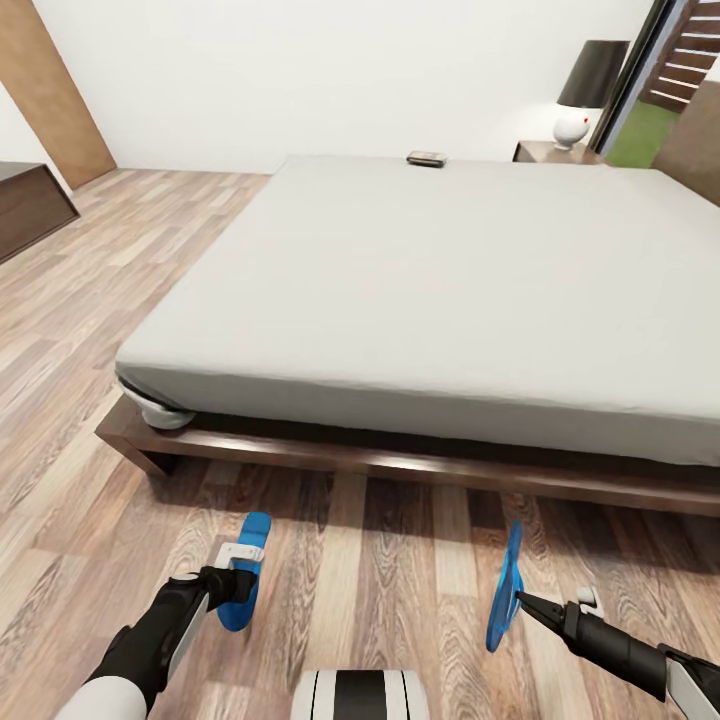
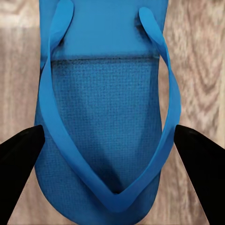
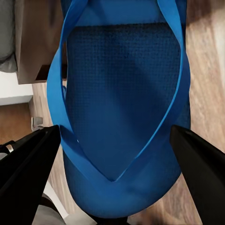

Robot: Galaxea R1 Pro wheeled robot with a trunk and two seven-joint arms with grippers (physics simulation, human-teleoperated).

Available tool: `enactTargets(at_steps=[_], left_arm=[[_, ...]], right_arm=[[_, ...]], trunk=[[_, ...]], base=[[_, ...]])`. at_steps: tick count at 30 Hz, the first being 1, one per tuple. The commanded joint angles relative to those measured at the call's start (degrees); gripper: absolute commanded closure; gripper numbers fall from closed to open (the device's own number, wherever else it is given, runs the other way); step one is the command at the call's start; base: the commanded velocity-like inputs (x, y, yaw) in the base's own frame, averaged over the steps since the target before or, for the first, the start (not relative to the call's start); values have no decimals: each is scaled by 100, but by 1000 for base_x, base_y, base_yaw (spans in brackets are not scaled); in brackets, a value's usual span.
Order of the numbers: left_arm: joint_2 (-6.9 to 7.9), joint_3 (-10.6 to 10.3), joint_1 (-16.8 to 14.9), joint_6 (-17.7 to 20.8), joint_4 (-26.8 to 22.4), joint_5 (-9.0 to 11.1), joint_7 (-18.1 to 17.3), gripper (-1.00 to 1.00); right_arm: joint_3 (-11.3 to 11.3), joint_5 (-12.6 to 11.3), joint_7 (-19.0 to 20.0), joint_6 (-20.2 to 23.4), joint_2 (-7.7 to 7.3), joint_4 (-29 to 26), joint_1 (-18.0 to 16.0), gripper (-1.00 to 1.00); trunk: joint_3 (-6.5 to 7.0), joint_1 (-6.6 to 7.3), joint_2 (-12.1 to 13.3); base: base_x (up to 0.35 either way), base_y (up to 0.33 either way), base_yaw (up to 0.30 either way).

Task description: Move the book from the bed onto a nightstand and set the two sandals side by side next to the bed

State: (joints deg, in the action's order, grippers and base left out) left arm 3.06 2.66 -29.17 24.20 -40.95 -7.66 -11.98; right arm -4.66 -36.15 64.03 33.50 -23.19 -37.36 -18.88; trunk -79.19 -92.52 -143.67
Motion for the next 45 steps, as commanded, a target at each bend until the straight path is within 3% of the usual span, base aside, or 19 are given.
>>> enactTargets(at_steps=[1, 12, 17, 21, 45], left_arm=[[-4, 33, -1, 23, -9, -60, -59, 100], [19, 83, -1, 23, -13, -74, -53, 100], [232, 278, -1, 23, -28, -78, -59, 100], [297, 332, -1, 23, -35, -78, -59, 100], [309, 427, -1, 23, -41, -78, -59, 100]], right_arm=[[0, -33, 4, 43, -1, 0, -2, 100], [0, -33, 7, 43, -1, 0, -2, 100], [0, -33, 7, 43, -1, 0, -2, 100], [0, -33, 4, 38, -1, 0, -2, 100], [0, -33, 4, 25, -1, 0, -2, 100]], trunk=[[-4, 0, -1], [-4, 0, -1], [-4, 0, -1], [-4, 0, -1], [-4, 0, -1]], base=[[59, 26, 0], [8, 4, -70], [0, 0, -176], [0, 9, -106], [0, 274, -3]])
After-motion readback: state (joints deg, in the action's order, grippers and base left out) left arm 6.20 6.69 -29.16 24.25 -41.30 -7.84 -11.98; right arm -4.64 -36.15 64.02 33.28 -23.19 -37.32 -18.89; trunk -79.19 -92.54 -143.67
